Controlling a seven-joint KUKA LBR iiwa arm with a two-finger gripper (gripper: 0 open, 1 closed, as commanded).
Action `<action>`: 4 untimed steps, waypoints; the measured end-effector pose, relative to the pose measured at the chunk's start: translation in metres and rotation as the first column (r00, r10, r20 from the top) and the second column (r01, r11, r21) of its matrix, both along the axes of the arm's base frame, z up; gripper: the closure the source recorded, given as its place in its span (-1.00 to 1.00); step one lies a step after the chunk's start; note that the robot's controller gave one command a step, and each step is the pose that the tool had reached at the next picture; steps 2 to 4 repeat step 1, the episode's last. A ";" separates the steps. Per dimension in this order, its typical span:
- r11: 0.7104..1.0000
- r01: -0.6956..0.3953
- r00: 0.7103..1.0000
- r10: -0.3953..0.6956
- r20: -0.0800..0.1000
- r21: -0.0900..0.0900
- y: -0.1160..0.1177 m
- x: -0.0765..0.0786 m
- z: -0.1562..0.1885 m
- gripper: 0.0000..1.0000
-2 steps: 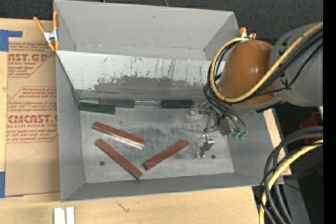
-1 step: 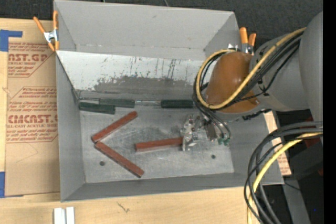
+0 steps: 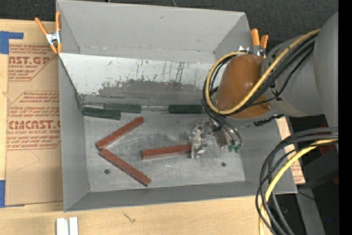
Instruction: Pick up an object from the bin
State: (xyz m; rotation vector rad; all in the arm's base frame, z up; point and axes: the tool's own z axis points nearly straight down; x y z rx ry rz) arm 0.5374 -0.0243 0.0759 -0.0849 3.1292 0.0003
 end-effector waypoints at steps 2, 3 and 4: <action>0.999 0.041 0.999 -0.041 -0.002 0.000 0.010 0.008 0.166 1.00; 0.999 0.041 0.999 -0.041 -0.002 0.000 0.010 0.008 0.166 1.00; 0.999 0.041 0.999 -0.041 -0.002 0.000 0.010 0.008 0.166 1.00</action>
Offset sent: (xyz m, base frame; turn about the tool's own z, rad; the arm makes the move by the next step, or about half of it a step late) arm 0.0000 0.0000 0.0000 0.0000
